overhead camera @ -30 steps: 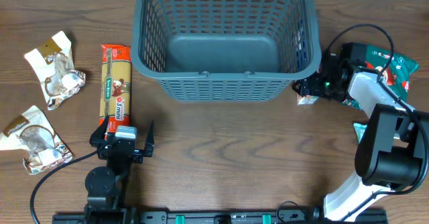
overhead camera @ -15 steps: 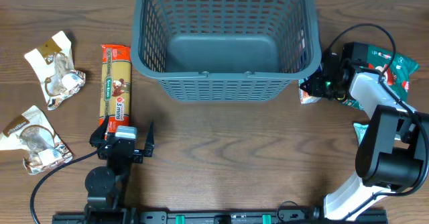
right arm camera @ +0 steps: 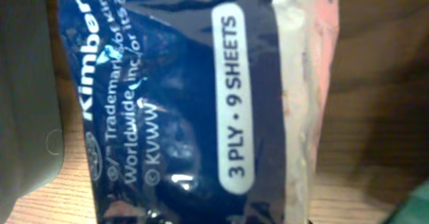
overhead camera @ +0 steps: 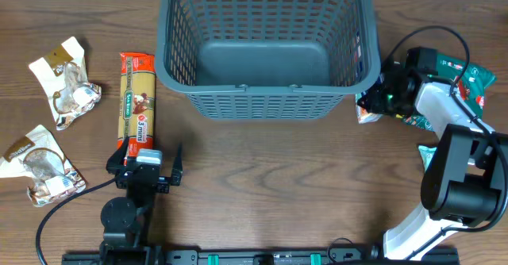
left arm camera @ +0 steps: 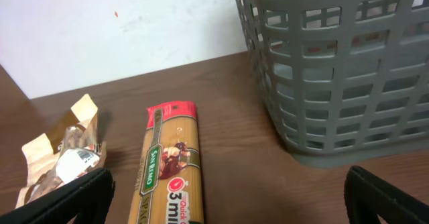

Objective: Pack container
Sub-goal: 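Lift the blue tissue pack with the right gripper over the basket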

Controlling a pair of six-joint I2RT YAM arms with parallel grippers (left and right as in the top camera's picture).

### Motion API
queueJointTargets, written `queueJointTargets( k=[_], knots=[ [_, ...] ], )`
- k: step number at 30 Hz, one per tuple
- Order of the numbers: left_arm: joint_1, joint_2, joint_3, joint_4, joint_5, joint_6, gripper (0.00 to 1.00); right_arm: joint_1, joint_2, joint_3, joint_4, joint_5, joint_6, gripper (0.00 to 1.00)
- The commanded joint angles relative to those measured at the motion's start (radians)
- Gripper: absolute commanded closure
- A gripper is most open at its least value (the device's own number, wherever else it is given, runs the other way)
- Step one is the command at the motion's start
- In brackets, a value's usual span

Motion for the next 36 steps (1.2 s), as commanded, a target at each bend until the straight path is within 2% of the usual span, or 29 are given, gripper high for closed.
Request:
queueJointTargets(
  k=[1,14,30,36],
  knots=[
    [-0.005,-0.007,-0.027,-0.015,0.013,0.012,0.01,-0.023,-0.035,0.088,-0.019,0.035,0.008,0.98],
    [-0.005,-0.007,-0.027,-0.015,0.013,0.012,0.01,-0.05,-0.212,0.254,-0.062,0.089,0.064,0.98],
    [-0.005,-0.007,-0.027,-0.015,0.013,0.012,0.01,-0.049,-0.568,0.271,-0.04,0.157,0.059,0.99],
    [-0.005,-0.007,-0.027,-0.015,0.013,0.012,0.01,-0.027,-0.682,0.271,-0.038,0.059,-0.03,0.99]
  ],
)
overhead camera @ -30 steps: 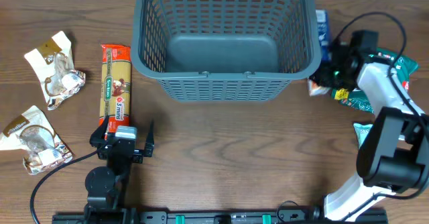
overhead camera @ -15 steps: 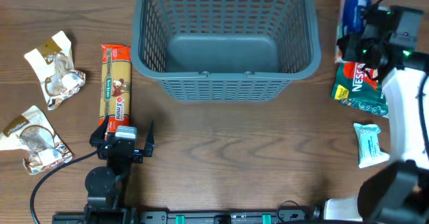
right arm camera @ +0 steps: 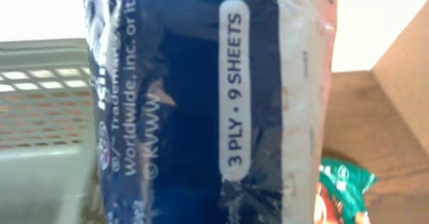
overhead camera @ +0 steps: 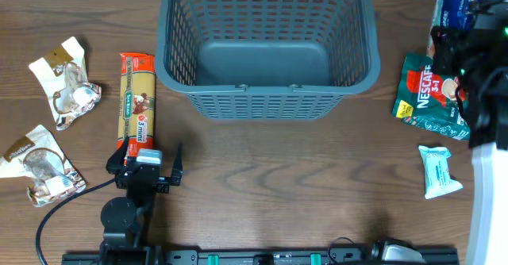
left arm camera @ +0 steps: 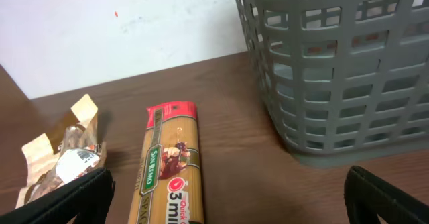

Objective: Pack container
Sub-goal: 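Lift the blue tissue pack with the right gripper over the basket, then lower the tissue pack into the basket and open the right gripper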

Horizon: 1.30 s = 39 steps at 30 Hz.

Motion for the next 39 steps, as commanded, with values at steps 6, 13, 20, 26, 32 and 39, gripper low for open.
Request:
queueJointTargets(
  k=[6,13,20,26,32,39],
  knots=[
    [-0.005,-0.007,-0.027,-0.015,0.013,0.012,0.01,0.04,-0.097,0.033,0.001,-0.265,-0.082,0.99],
    [-0.005,-0.007,-0.027,-0.015,0.013,0.012,0.01,0.146,-0.069,0.033,-0.053,-0.367,-0.123,0.99],
    [-0.005,-0.007,-0.027,-0.015,0.013,0.012,0.01,0.306,-0.032,0.034,-0.059,-0.363,-0.147,0.99],
    [-0.005,-0.007,-0.027,-0.015,0.013,0.012,0.01,0.427,0.02,0.051,-0.07,-0.363,-0.202,0.99],
    [-0.005,-0.007,-0.027,-0.015,0.013,0.012,0.01,0.469,0.092,0.108,-0.168,-0.363,-0.325,0.99],
    [-0.005,-0.007,-0.027,-0.015,0.013,0.012,0.01,0.468,0.157,0.161,-0.246,-0.359,-0.402,0.99]
  ],
)
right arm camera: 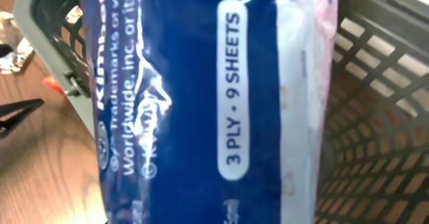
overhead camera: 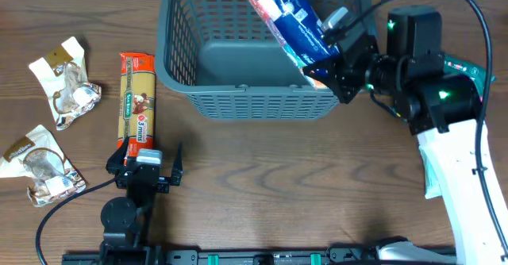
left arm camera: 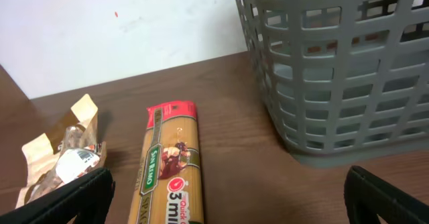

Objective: Pack container
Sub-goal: 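Lower the tissue pack into the basket and open the right gripper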

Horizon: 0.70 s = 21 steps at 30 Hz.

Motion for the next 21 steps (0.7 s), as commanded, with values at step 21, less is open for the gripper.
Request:
queueJointTargets(
  k=[21],
  knots=[
    [-0.005,-0.007,-0.027,-0.015,0.013,0.012,0.01,-0.027,0.407,0.527,-0.362,0.082,-0.341,0.99]
  ],
)
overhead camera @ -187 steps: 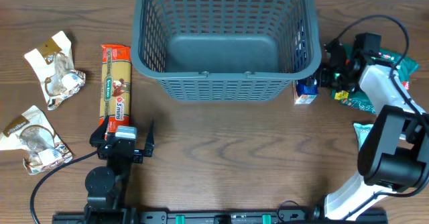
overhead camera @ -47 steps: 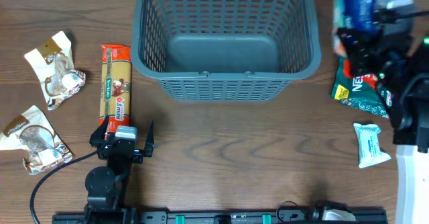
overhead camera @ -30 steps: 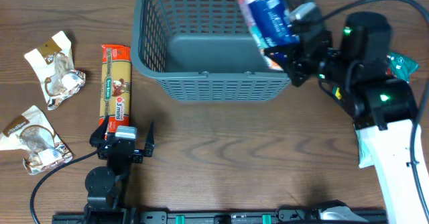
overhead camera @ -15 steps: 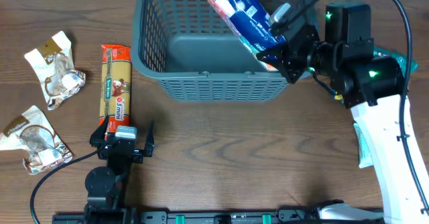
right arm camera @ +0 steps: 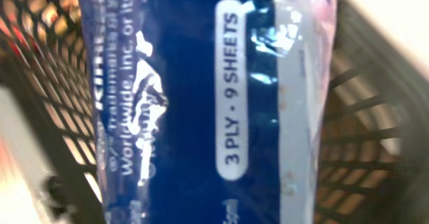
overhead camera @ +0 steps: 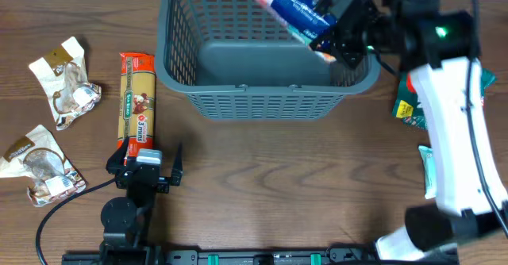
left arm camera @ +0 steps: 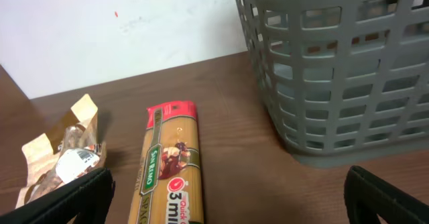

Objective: Pack container
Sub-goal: 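Lower the tissue pack into the basket and open the right gripper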

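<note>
The grey mesh basket (overhead camera: 178, 67) stands at the back middle of the table. My right gripper (overhead camera: 333, 27) is shut on a blue tissue pack (overhead camera: 290, 3) and holds it above the basket's right half. The pack (right arm camera: 201, 103) fills the right wrist view, with basket mesh behind it; the fingers are hidden. My left gripper (left arm camera: 228, 197) rests open near the front left, its fingertips (left arm camera: 74, 197) either side of a spaghetti packet (left arm camera: 167, 163). That spaghetti packet (overhead camera: 136, 98) lies left of the basket.
Two crumpled brown and silver snack bags (overhead camera: 65, 78) (overhead camera: 36, 166) lie at the far left. A green and red Nescafe bag (overhead camera: 409, 106) and a small white tissue pack (overhead camera: 425, 166) lie at the right, partly behind my right arm.
My right gripper has carried the blue tissue pack further back and up over the basket, from its front right rim to its back right part. The left arm has not moved.
My right gripper was shut on the blue tissue pack on the table right of the basket. Then it held the pack high at the far right. Then the pack was over the basket's front right rim, and now it hangs over the basket's interior.
</note>
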Controlling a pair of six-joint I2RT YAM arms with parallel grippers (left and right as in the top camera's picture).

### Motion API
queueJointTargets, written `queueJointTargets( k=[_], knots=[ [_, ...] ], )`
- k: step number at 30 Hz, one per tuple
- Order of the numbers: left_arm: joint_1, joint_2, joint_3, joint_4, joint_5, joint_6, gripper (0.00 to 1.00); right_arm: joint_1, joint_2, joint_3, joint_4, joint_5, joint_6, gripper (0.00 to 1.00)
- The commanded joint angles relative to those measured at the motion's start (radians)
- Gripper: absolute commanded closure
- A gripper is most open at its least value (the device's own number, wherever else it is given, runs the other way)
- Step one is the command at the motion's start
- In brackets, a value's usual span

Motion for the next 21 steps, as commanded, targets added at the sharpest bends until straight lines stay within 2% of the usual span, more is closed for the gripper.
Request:
queueJointTargets(
  k=[1,14,21],
  knots=[
    [-0.005,-0.007,-0.027,-0.015,0.013,0.012,0.01,-0.005,0.096,0.068,-0.05,-0.01,-0.105,0.99],
    [-0.005,-0.007,-0.027,-0.015,0.013,0.012,0.01,-0.011,0.219,0.072,-0.068,-0.009,-0.303,0.99],
    [-0.005,-0.007,-0.027,-0.015,0.013,0.012,0.01,-0.011,0.244,0.069,-0.164,-0.061,-0.447,0.99]
  ],
)
